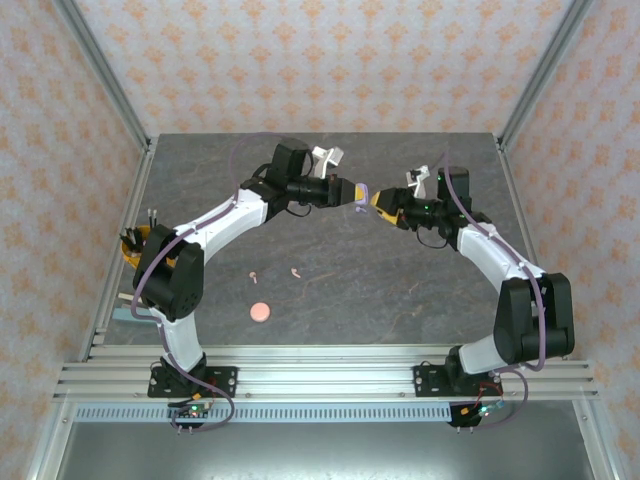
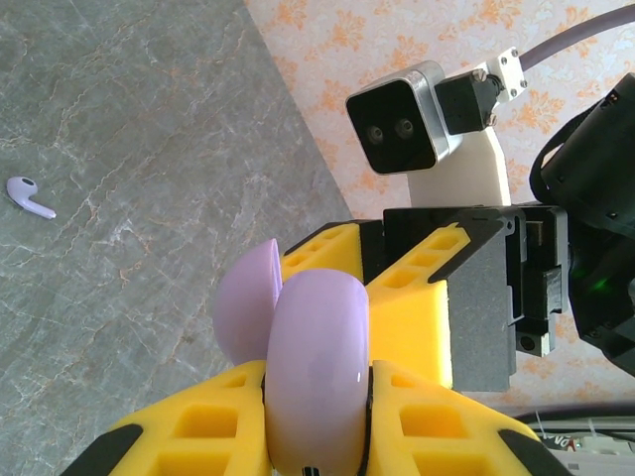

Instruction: Insert the wireless bluetooth earbuds into the charging case

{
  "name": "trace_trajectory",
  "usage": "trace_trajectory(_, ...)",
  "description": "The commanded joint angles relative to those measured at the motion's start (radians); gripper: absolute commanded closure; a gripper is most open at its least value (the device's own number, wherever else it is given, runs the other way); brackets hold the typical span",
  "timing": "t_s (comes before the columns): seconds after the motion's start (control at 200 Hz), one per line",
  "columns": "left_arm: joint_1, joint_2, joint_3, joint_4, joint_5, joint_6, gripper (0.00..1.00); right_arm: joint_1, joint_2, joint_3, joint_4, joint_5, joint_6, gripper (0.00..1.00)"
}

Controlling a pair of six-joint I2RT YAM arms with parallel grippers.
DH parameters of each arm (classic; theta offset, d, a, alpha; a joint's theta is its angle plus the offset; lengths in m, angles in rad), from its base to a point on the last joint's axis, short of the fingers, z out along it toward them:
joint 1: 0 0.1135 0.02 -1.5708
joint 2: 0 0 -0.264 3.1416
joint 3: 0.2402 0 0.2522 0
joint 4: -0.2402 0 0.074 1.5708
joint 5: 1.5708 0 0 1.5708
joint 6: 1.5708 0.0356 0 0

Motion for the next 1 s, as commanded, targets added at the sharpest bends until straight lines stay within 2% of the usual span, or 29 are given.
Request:
trace_trajectory(0.0, -0.003, 0.019, 0.038, -0.008, 0.034, 0.026, 0.97, 0.013, 0.006, 0.048, 0.042, -0.006, 0.005, 0.51)
trace_trajectory(0.996, -0.005, 0.017, 0.06, -0.026, 0.057, 0.026, 0.97, 0.036, 0.06, 0.067, 0.026, 0.03, -0.017, 0.64)
